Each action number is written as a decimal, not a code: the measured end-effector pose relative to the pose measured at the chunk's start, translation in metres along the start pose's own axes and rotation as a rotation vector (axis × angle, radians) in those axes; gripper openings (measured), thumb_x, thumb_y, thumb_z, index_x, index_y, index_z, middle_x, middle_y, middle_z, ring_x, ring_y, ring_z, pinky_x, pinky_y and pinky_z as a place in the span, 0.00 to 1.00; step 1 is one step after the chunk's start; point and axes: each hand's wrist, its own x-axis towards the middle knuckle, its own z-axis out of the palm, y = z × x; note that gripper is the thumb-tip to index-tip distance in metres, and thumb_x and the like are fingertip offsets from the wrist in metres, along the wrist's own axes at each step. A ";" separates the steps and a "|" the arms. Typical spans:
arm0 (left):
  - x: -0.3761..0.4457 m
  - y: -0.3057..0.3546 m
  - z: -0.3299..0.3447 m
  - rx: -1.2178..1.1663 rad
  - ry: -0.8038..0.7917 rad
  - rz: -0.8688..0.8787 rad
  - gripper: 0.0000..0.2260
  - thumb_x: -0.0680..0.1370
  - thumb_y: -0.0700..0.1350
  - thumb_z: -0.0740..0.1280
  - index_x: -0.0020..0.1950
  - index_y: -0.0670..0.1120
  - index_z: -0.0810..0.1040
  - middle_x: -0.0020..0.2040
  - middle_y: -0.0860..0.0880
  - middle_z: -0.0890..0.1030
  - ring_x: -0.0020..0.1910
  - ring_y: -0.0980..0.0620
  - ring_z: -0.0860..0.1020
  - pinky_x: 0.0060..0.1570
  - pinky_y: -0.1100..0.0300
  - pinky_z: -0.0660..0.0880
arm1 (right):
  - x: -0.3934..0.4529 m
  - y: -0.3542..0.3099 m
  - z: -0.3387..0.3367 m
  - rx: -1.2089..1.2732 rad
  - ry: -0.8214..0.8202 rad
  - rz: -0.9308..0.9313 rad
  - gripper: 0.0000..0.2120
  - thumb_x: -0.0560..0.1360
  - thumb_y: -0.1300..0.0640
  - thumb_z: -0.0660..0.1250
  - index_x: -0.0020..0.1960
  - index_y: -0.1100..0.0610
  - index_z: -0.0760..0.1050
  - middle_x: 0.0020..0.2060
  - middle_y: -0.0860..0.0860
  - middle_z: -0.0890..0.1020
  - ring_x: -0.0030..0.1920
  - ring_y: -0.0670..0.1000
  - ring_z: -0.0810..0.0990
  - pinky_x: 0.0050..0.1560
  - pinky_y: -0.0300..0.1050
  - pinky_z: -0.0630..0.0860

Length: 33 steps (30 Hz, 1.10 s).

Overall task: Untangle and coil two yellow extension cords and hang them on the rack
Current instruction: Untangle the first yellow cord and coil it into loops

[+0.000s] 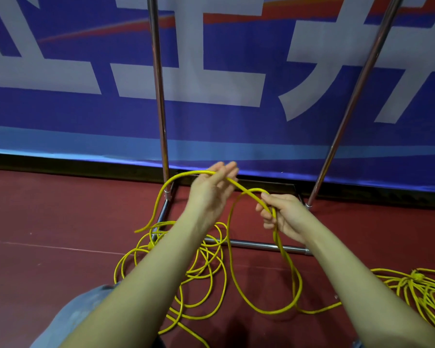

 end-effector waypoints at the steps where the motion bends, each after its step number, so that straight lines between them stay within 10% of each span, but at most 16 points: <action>1: -0.003 -0.006 0.002 0.065 -0.039 -0.018 0.08 0.79 0.33 0.60 0.57 0.40 0.69 0.48 0.42 0.81 0.49 0.48 0.81 0.46 0.59 0.79 | 0.000 -0.002 0.002 0.024 0.004 -0.009 0.17 0.81 0.58 0.57 0.38 0.66 0.73 0.21 0.53 0.70 0.21 0.47 0.64 0.23 0.38 0.63; 7: -0.007 0.000 0.003 0.123 -0.079 -0.006 0.05 0.80 0.32 0.58 0.51 0.39 0.72 0.48 0.41 0.80 0.40 0.50 0.83 0.42 0.57 0.81 | -0.005 -0.008 0.007 -0.100 0.000 -0.050 0.18 0.80 0.56 0.57 0.38 0.65 0.76 0.23 0.54 0.75 0.22 0.48 0.69 0.26 0.39 0.68; 21: 0.011 0.033 -0.018 -0.149 0.207 0.119 0.16 0.82 0.36 0.56 0.70 0.35 0.63 0.61 0.40 0.76 0.64 0.43 0.74 0.54 0.52 0.73 | 0.001 0.011 -0.009 -0.196 0.136 0.020 0.21 0.80 0.55 0.58 0.34 0.65 0.74 0.20 0.54 0.71 0.20 0.50 0.68 0.25 0.39 0.67; 28: -0.016 -0.015 0.005 0.074 -0.056 -0.021 0.03 0.80 0.34 0.59 0.50 0.41 0.71 0.41 0.46 0.84 0.43 0.51 0.83 0.48 0.57 0.79 | 0.002 -0.006 0.004 0.014 0.086 -0.023 0.20 0.81 0.55 0.57 0.34 0.65 0.70 0.18 0.52 0.64 0.19 0.47 0.59 0.23 0.35 0.57; 33: -0.013 -0.009 0.009 0.021 -0.048 0.019 0.04 0.81 0.34 0.57 0.49 0.40 0.70 0.45 0.42 0.83 0.41 0.50 0.84 0.45 0.56 0.80 | -0.003 -0.009 0.004 -0.073 0.089 -0.021 0.21 0.80 0.53 0.58 0.34 0.65 0.73 0.21 0.56 0.72 0.21 0.51 0.68 0.25 0.39 0.67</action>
